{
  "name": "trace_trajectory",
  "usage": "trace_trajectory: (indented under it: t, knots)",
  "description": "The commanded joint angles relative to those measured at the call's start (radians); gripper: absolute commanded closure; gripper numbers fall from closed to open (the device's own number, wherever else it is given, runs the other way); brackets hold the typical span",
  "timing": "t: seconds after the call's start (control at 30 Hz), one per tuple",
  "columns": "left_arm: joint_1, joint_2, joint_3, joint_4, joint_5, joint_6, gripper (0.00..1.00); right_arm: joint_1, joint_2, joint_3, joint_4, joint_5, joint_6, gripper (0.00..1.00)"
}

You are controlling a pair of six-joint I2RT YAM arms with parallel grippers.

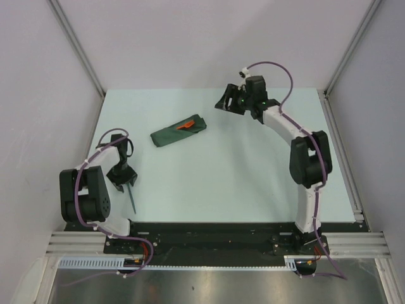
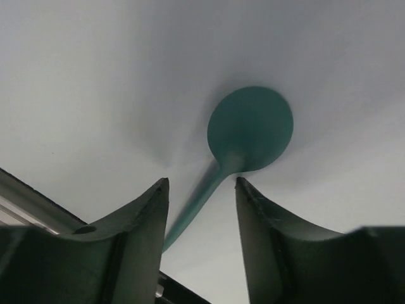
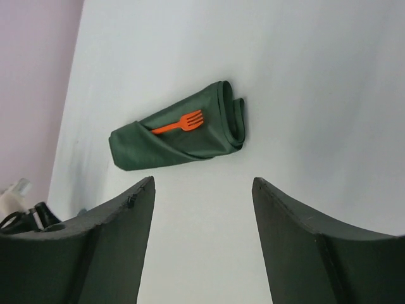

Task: Fold the napkin into a case and place the utensils inside
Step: Pick up the spoon from the corner of the board, then pass from the left arm to the right

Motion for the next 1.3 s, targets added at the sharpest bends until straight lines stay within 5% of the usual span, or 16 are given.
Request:
trace_trajectory:
  t: [0.0, 0.17, 0.23, 0.4, 0.6, 0.7, 0.9, 1.13, 1.27]
  knots:
    - [0.005, 0.060, -0.035, 0.077, -0.003, 0.008, 0.55, -0.009, -0.155, -0.127, 0.132, -0.046, -0.014, 0.32]
    - [0.004, 0.059, -0.061, 0.134, 0.106, 0.041, 0.99, -0.009, -0.200, -0.189, 0.130, -0.106, -0.043, 0.32]
    - [-0.013, -0.014, -0.054, 0.151, 0.195, 0.069, 1.00, -0.013, -0.215, -0.222, 0.135, -0.144, -0.052, 0.32]
    - [-0.100, -0.180, 0.006, 0.390, 0.723, 0.169, 1.00, -0.018, -0.224, -0.281, 0.163, -0.377, -0.100, 0.29]
    - [-0.192, -0.165, 0.031, 0.762, 1.266, 0.049, 1.00, -0.002, -0.200, -0.406, 0.638, -0.713, 0.122, 0.27]
    - [-0.260, -0.111, 0.043, 0.952, 1.423, -0.043, 1.00, 0.036, -0.209, -0.482, 0.832, -0.788, 0.229, 0.27]
    - [-0.369, -0.053, 0.051, 1.056, 1.526, -0.099, 1.00, 0.086, -0.247, -0.567, 0.922, -0.772, 0.212, 0.34]
    - [-0.403, -0.035, -0.052, 1.410, 1.576, -0.392, 1.00, 0.070, -0.266, -0.630, 1.037, -0.818, 0.207, 0.51]
    - [-0.406, -0.027, -0.060, 1.406, 1.586, -0.411, 1.00, 0.068, -0.279, -0.653, 1.126, -0.862, 0.246, 0.56]
